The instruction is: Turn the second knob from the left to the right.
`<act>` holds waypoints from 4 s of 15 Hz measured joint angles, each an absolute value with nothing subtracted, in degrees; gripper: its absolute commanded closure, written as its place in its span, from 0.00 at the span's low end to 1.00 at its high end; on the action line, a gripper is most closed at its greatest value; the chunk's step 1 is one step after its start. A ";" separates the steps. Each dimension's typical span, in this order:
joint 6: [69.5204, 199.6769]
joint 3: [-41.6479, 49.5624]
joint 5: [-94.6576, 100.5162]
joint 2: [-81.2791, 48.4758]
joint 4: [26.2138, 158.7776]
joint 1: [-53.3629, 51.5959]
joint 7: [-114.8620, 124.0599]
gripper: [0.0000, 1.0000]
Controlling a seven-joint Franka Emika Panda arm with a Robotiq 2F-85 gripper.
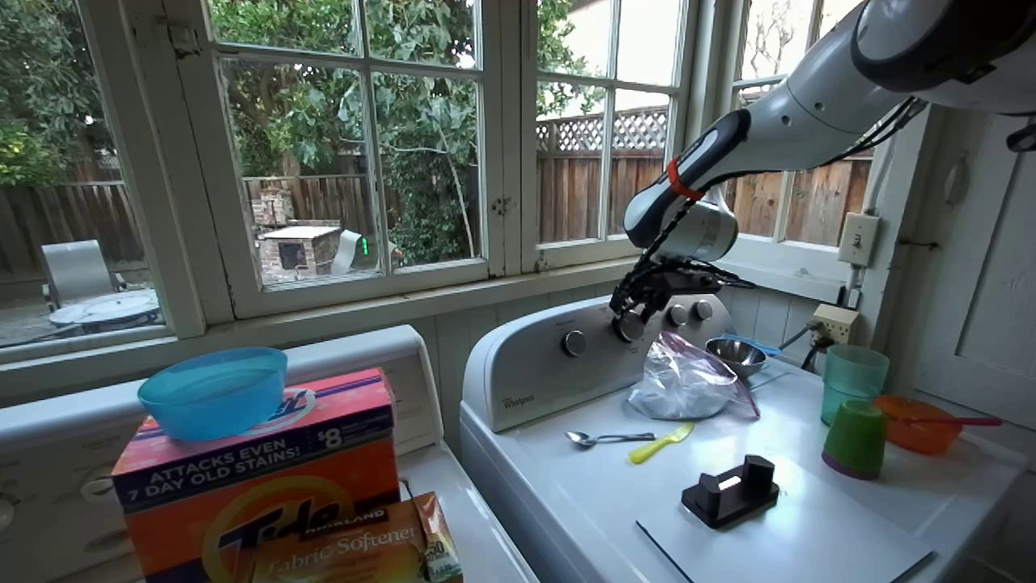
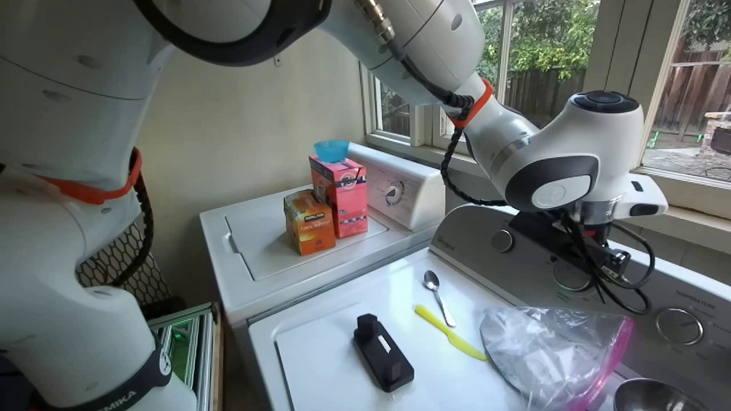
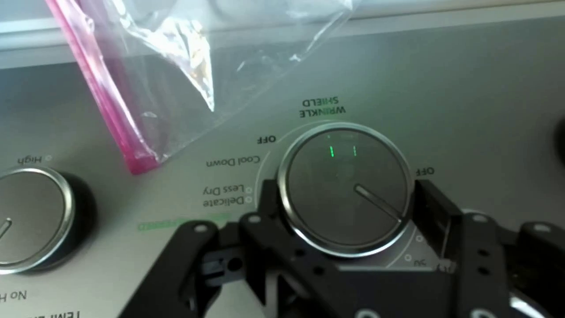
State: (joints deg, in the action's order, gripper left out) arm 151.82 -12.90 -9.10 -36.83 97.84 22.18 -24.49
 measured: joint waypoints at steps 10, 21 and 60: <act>149.69 -8.93 -4.60 -36.69 96.58 17.21 -28.07 0.00; 155.68 5.78 21.18 -33.56 100.09 3.11 -23.76 0.00; 161.43 3.98 18.16 -33.85 104.96 5.17 -17.42 0.51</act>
